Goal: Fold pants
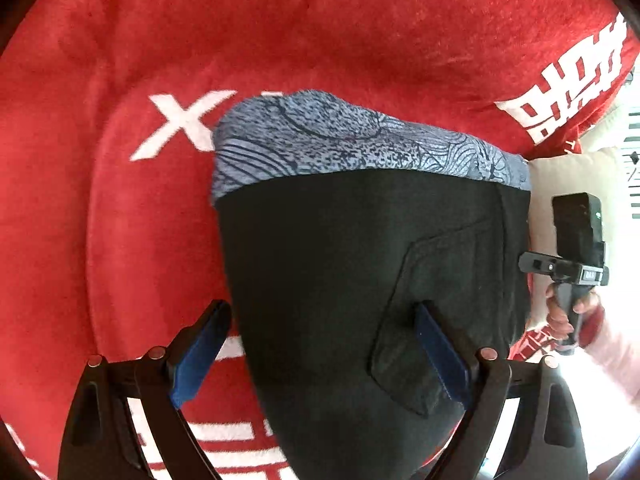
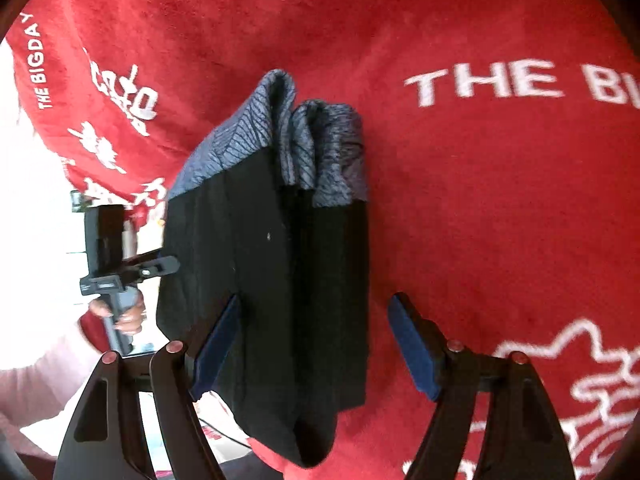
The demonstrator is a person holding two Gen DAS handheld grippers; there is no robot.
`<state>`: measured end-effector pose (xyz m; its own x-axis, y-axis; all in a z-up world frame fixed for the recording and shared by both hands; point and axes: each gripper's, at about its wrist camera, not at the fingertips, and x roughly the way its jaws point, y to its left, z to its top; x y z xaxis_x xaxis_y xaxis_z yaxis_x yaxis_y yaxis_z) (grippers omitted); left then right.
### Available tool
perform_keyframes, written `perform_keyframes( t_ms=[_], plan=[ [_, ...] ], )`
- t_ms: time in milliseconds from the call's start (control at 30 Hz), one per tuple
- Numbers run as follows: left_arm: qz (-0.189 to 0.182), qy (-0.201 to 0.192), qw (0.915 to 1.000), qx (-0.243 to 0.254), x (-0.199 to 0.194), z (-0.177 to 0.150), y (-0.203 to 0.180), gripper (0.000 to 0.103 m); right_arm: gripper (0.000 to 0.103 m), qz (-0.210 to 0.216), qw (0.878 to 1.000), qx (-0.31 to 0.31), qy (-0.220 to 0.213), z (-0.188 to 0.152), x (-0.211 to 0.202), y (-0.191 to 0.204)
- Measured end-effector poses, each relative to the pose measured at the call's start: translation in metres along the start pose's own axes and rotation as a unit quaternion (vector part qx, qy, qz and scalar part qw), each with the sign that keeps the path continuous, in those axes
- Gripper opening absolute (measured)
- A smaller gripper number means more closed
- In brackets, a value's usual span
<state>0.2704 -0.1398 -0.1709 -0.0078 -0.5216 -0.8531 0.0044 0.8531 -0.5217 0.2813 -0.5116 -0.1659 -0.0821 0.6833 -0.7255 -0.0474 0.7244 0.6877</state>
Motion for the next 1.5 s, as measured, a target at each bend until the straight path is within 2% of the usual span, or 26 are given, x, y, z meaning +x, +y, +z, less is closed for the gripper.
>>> perform_keyframes(
  t_ms=[133, 200, 233, 267, 333, 400, 433, 533, 700, 900, 1100, 1167, 1233, 1333, 1400, 1500],
  plan=[
    [-0.025, 0.0, 0.9996, -0.009, 0.005, 0.001, 0.005, 0.094, 0.079, 0.036, 0.999, -0.002, 0.007, 0.008, 0.011, -0.001],
    [-0.026, -0.008, 0.9996, -0.01, 0.006, 0.0, 0.003, 0.094, 0.077, 0.039, 0.999, -0.002, 0.011, 0.012, 0.017, 0.001],
    [-0.021, -0.014, 0.9996, -0.009, 0.006, 0.0, 0.002, 0.091, 0.075, 0.037, 0.999, 0.001, 0.011, 0.013, 0.02, 0.001],
    [-0.024, -0.023, 0.9994, -0.007, 0.005, -0.002, -0.002, 0.083, 0.071, 0.032, 0.999, 0.009, 0.011, 0.014, 0.021, 0.002],
    [-0.023, -0.032, 0.9992, -0.004, 0.0, -0.004, -0.007, 0.071, 0.057, 0.034, 0.999, 0.024, 0.005, 0.011, 0.017, 0.003],
    [-0.016, -0.041, 0.999, 0.003, -0.005, -0.006, -0.014, 0.064, 0.045, 0.039, 0.999, 0.036, -0.002, 0.008, 0.011, 0.006],
    [-0.015, -0.045, 0.9989, 0.003, -0.009, -0.007, -0.019, 0.059, 0.044, 0.042, 0.998, 0.041, -0.006, 0.007, 0.009, 0.009],
    [-0.016, -0.055, 0.9984, 0.006, -0.023, -0.01, -0.026, 0.055, 0.041, 0.045, 0.998, 0.041, -0.013, 0.003, 0.002, 0.021],
    [-0.019, -0.057, 0.9981, 0.014, -0.046, -0.026, -0.041, 0.055, 0.041, 0.057, 0.997, 0.042, -0.013, -0.011, -0.01, 0.04],
    [-0.012, -0.049, 0.9985, 0.02, -0.064, -0.067, -0.052, 0.055, 0.041, 0.06, 0.997, 0.049, -0.011, -0.056, -0.022, 0.06],
    [0.005, -0.03, 0.9994, 0.016, -0.049, -0.114, -0.038, 0.055, 0.041, 0.034, 0.998, 0.047, -0.005, -0.101, -0.007, 0.057],
    [0.033, -0.026, 0.999, 0.015, -0.033, -0.125, -0.029, 0.061, 0.043, 0.013, 0.999, 0.041, 0.0, -0.112, 0.003, 0.05],
    [0.04, -0.042, 0.9982, 0.013, -0.03, -0.131, -0.021, 0.077, 0.048, -0.025, 1.0, 0.015, -0.008, -0.12, 0.014, 0.047],
    [0.048, -0.047, 0.9977, 0.005, -0.03, -0.132, -0.013, 0.089, 0.056, -0.036, 0.999, 0.009, -0.022, -0.12, 0.016, 0.044],
    [0.069, -0.048, 0.9965, 0.009, -0.032, -0.133, -0.013, 0.091, 0.061, -0.047, 0.999, 0.003, -0.025, -0.12, 0.017, 0.043],
    [0.108, -0.053, 0.9926, 0.016, -0.04, -0.137, -0.017, 0.091, 0.063, -0.073, 0.997, -0.007, -0.029, -0.12, 0.015, 0.051]
  ],
)
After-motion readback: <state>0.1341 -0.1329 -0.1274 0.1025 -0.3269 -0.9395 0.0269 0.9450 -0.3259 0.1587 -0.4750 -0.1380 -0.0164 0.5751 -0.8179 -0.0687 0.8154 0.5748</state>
